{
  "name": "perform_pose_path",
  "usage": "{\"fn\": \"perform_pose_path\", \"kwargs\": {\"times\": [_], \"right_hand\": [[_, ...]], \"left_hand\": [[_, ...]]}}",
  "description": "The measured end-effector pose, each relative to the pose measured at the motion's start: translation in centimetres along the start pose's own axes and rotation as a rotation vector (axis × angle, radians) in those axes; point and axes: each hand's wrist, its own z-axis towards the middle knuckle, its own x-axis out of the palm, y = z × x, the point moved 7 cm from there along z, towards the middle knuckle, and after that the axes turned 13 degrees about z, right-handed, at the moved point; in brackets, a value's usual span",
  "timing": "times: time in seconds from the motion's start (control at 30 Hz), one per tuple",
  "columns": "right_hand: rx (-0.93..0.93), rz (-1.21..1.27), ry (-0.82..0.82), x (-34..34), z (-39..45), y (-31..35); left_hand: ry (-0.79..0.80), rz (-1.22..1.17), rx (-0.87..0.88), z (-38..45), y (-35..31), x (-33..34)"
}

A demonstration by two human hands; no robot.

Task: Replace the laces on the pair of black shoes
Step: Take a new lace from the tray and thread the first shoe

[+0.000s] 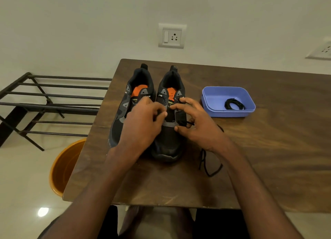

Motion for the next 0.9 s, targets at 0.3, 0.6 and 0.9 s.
{"fn": "perform_pose_path", "kwargs": {"times": [0.3,0.6,0.9], "right_hand": [[0.09,0.013,-0.314,-2.0,-0.6,-0.9],[0.142,0.211,-0.295,-1.1,-0.5,-0.8],[0.078,0.062,-0.288,0.1,-0.2,0.3]], "left_hand": [[0.043,0.036,0.079,-0.6,-2.1,1.7],[0.163,-0.058,0.033,0.0,-1.3,2.8],[0.23,-0.009,0.001,0.1,-1.9,2.8]]}}
